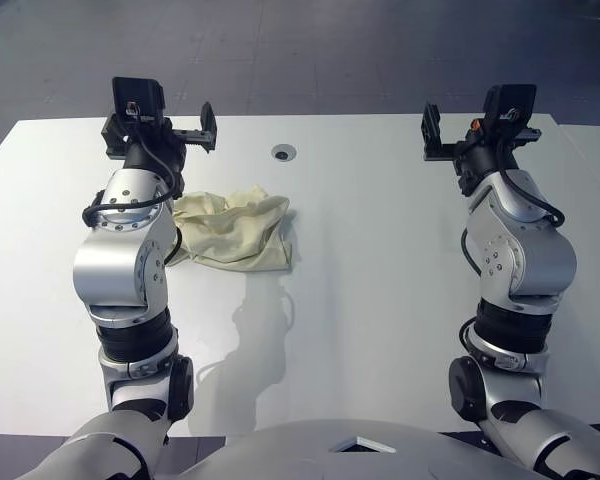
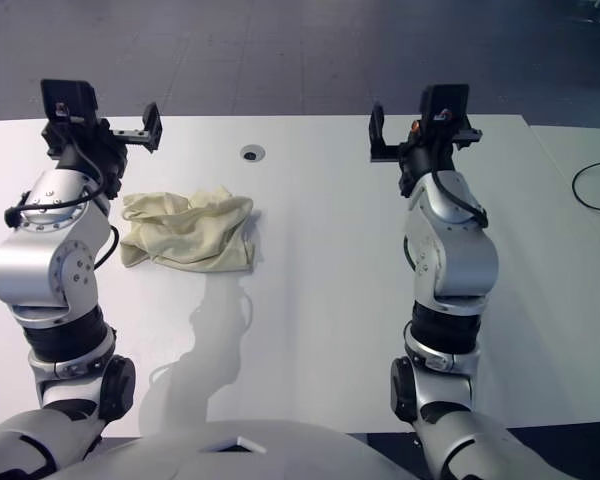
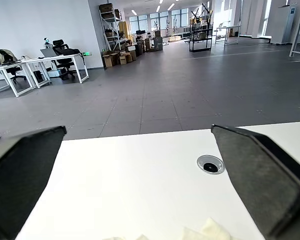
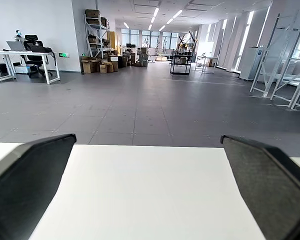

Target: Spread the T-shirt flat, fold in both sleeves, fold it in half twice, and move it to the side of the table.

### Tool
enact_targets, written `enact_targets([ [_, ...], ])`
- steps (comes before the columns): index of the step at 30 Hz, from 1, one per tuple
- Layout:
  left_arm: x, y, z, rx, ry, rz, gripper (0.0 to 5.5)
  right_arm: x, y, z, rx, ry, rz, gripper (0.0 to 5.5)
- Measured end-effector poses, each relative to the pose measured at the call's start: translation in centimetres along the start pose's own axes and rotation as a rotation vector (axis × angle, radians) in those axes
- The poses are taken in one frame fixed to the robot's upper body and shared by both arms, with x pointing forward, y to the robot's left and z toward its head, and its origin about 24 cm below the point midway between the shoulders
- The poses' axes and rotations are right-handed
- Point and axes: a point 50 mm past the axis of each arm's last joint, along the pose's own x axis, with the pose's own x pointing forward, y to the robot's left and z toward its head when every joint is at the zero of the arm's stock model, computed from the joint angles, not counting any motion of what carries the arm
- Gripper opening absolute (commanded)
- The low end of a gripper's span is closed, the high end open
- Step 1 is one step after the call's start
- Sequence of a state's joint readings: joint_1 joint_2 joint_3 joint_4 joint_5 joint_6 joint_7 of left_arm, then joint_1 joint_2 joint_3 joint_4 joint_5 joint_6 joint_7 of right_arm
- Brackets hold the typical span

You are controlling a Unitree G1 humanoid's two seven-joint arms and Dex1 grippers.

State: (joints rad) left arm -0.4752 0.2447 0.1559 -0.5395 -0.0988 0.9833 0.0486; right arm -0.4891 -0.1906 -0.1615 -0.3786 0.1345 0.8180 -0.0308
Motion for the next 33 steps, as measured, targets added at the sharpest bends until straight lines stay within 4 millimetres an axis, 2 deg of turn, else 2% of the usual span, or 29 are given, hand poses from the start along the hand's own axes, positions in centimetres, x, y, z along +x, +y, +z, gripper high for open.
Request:
enact_targets([
  [13,-0.2,0.0,0.2,0.004,-0.011,-0.004,5.4,-0.2,0.2,0.4,-0.005,-0.013,0.007,5.38],
  [20,-0.2,-0.1,-1.7,0.021,0.066,-0.027,5.4,-0.5,0.1,0.0,0.005,0.005,-0.011,5.38],
  [33,-0.2,0.0,-1.0,0.028,0.046,-0.033,5.4,-1.3,-0.2,-0.7,0.012,0.032,-0.032,5.38],
])
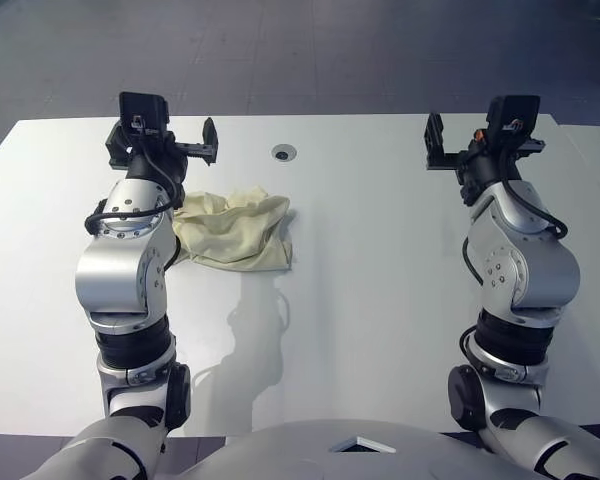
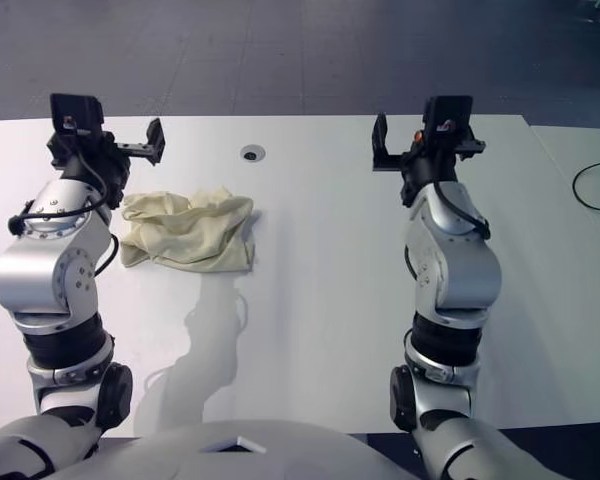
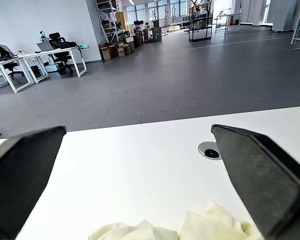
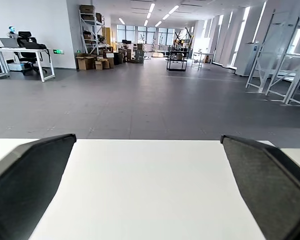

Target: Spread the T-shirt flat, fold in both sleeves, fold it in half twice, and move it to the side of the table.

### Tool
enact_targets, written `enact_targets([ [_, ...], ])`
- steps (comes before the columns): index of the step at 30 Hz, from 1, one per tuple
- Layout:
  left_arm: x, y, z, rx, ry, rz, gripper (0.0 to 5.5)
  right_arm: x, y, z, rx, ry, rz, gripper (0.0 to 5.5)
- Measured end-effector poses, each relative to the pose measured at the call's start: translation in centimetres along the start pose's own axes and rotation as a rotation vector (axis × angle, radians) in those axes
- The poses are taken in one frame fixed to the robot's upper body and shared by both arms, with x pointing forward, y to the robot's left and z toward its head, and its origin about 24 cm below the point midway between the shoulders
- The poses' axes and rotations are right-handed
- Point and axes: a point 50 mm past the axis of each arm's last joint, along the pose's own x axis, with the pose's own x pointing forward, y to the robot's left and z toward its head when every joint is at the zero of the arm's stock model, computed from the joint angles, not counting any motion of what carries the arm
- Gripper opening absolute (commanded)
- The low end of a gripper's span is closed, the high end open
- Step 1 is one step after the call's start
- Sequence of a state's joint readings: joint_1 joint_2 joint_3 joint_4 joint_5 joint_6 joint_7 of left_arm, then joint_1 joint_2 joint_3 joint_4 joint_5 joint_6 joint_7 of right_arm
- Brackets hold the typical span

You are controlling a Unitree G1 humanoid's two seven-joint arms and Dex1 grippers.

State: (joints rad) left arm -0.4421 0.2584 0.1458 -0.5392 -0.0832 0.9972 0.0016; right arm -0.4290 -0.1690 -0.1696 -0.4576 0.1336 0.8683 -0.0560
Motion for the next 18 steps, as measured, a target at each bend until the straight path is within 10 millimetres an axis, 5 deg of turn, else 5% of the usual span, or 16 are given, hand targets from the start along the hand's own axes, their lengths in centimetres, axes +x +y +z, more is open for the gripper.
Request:
enact_targets([
  [10,-0.3,0.4,-0.3,0.007,0.015,0.008,5.4,-0.2,0.1,0.1,-0.005,0.006,0.007,5.38],
  [13,-0.2,0.8,-3.0,0.06,0.098,0.013,5.4,-0.4,0.0,0.0,-0.006,0.008,0.005,5.38],
  [18,-1.1,1.8,-11.1,0.137,0.342,0.028,5.4,-0.3,0.1,-0.1,-0.006,0.01,0.015,5.38],
])
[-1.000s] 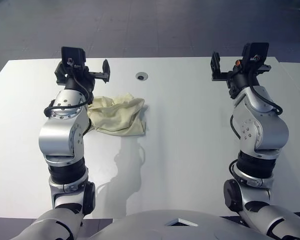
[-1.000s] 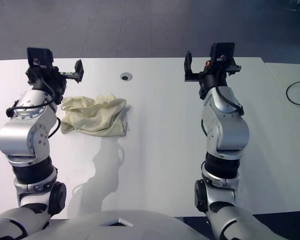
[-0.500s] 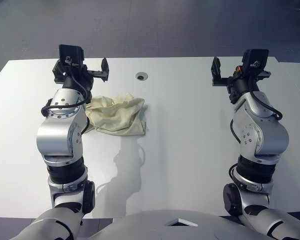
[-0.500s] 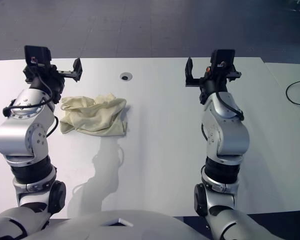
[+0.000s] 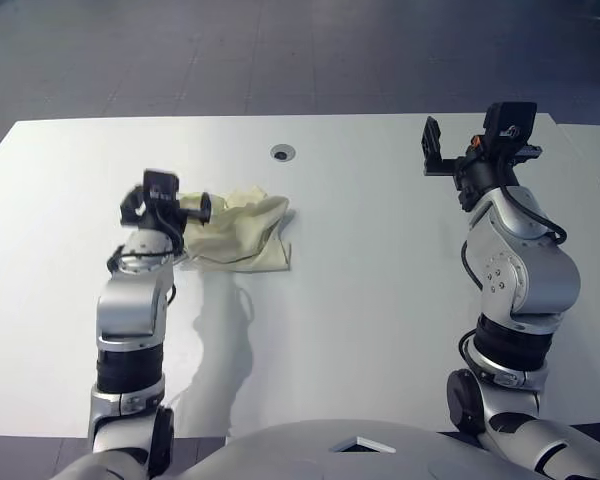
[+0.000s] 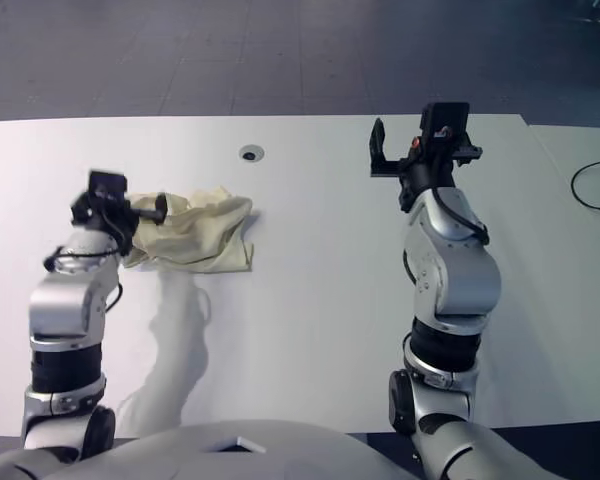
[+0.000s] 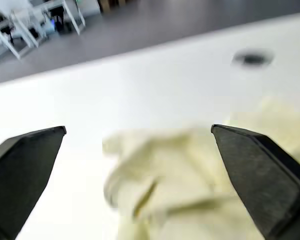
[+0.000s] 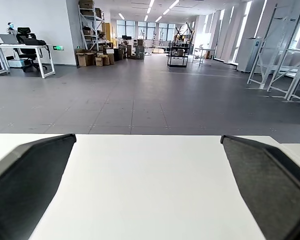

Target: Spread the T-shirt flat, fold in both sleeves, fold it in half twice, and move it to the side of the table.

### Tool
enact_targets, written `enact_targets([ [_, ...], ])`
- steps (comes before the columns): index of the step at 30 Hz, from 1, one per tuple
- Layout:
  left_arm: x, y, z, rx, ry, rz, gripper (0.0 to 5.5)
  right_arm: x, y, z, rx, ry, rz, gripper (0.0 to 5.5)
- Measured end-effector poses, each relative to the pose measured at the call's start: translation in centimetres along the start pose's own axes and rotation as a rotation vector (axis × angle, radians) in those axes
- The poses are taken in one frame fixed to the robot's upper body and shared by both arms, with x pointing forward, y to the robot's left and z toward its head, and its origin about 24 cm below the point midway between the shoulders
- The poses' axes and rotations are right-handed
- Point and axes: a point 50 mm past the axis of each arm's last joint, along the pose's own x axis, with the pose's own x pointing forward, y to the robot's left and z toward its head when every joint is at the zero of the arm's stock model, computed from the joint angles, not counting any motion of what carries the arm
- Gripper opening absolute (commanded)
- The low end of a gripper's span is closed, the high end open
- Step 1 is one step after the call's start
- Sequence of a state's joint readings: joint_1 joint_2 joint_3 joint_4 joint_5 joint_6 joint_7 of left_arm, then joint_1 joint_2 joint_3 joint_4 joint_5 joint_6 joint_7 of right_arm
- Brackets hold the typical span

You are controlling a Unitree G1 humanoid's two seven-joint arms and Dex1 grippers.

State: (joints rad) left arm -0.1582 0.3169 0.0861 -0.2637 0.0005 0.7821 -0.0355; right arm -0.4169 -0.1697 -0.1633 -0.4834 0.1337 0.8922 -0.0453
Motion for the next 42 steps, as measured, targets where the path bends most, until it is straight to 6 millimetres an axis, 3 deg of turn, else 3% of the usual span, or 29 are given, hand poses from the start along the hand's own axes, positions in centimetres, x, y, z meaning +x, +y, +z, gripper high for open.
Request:
enact_targets([
  [5,-0.2,-2.8,-2.2,0.118,0.042,-0.19,5.4,0.2,0.0,-0.1,-0.001,0.005,0.005,5.38],
  [11,-3.2,-5.8,-1.8,0.331,0.033,-0.557,5.4,0.2,0.0,-0.1,-0.002,0.004,0.001,5.38],
  [14,-4.9,-6.8,-1.7,0.324,0.067,-0.658,5.4,0.2,-0.1,-0.1,-0.01,0.006,0.005,5.38],
  [19,-6.8,-8.1,-1.3,0.156,0.158,-0.753,5.4,-0.4,-0.7,-1.1,-0.082,0.054,0.109,5.38],
  [21,-7.0,-7.9,-0.5,0.111,0.157,-0.747,5.4,-1.0,-0.6,-1.5,-0.121,0.076,0.222,5.38],
  [26,-6.4,-6.0,3.4,-0.017,0.065,-0.68,5.4,-4.1,1.6,-2.7,-0.21,0.159,0.729,5.38],
  [30,-6.3,-4.5,5.7,-0.076,0.002,-0.648,5.4,-5.9,3.2,-4.3,-0.312,0.233,0.992,5.38],
  [37,-5.2,-2.1,7.2,-0.064,-0.033,-0.549,5.4,-7.4,4.7,-6.6,-0.458,0.285,1.216,5.38],
  [42,-5.0,-1.5,7.5,-0.056,-0.042,-0.518,5.4,-7.2,5.0,-7.8,-0.542,0.291,1.248,4.57],
])
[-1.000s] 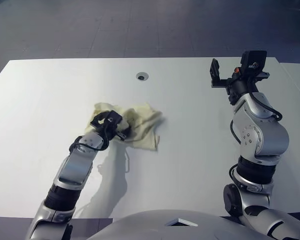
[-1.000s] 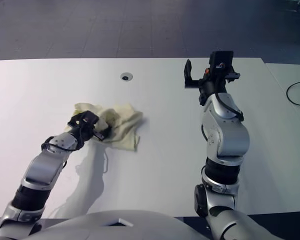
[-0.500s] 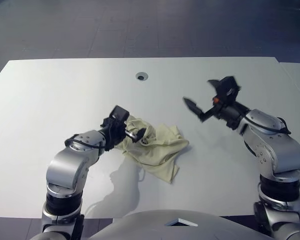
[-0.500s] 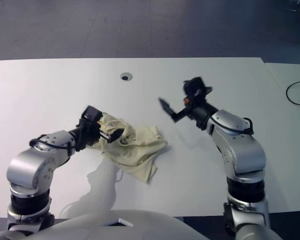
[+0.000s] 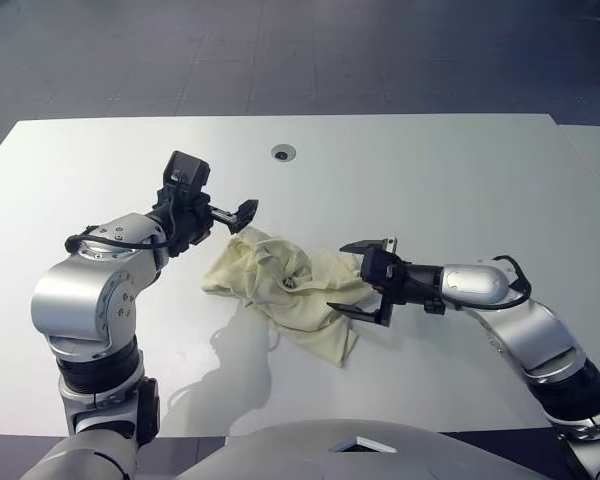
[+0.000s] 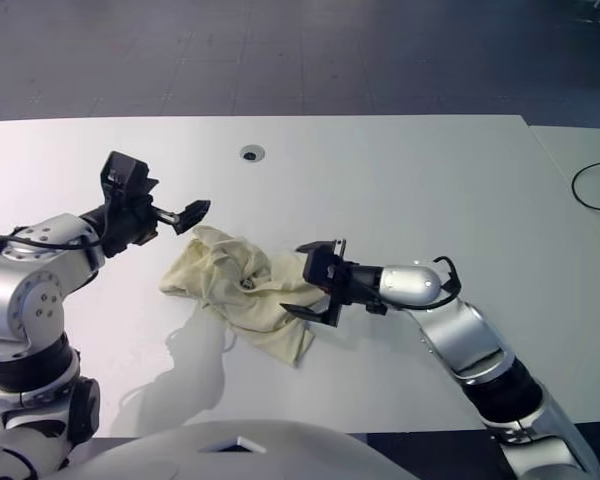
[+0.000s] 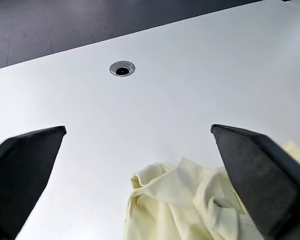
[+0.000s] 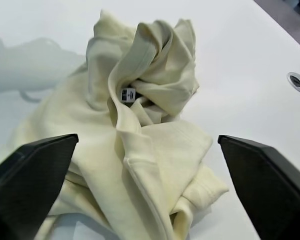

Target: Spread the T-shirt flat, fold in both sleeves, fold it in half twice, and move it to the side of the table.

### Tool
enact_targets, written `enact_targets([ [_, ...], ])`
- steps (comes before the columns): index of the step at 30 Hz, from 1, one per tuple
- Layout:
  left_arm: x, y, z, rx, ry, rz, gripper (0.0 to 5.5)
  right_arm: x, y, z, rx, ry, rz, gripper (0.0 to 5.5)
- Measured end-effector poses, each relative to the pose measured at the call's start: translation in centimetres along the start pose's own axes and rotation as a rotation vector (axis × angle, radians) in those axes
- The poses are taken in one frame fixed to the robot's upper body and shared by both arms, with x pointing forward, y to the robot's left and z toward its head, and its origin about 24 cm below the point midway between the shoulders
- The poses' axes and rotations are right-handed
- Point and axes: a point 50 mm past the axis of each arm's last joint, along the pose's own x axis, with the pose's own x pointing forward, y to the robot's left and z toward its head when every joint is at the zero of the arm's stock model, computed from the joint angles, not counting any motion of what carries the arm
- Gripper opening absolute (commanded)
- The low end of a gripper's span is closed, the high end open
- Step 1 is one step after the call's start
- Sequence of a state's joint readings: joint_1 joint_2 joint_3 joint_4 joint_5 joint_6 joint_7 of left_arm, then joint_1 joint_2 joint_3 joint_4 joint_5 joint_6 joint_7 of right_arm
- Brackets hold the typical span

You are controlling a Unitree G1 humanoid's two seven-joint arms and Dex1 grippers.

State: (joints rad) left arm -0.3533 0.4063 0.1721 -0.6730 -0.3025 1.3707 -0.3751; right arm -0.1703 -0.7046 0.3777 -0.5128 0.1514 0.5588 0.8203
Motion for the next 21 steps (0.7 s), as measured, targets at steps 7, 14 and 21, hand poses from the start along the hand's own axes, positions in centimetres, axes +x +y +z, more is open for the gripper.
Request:
enact_targets([
  [7,0.1,-0.1,0.1,0.003,-0.01,0.009,5.4,0.6,0.0,-0.3,-0.041,0.011,-0.012,3.53],
  [14,0.1,0.0,0.1,0.004,-0.012,0.025,5.4,1.4,0.9,-1.3,-0.051,0.047,0.007,2.41],
  [21,0.2,0.0,0.3,0.004,-0.018,0.017,5.4,1.6,1.0,-1.5,-0.074,0.066,0.004,1.41],
])
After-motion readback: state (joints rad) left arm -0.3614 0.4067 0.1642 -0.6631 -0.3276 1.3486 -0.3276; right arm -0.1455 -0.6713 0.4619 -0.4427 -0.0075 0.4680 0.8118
